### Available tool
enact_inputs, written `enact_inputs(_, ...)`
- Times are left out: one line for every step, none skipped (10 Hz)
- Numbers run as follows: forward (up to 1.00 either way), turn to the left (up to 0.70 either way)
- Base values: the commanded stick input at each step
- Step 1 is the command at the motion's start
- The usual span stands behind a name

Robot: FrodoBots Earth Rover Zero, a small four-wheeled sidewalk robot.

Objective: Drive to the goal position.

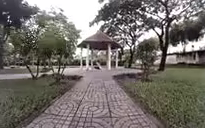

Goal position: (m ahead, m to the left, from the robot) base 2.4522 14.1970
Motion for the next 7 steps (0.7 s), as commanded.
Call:
enact_inputs(0.70, 0.00)
enact_inputs(0.70, 0.00)
enact_inputs(0.70, 0.00)
enact_inputs(0.70, 0.00)
enact_inputs(0.70, 0.00)
enact_inputs(0.70, 0.00)
enact_inputs(0.70, 0.00)
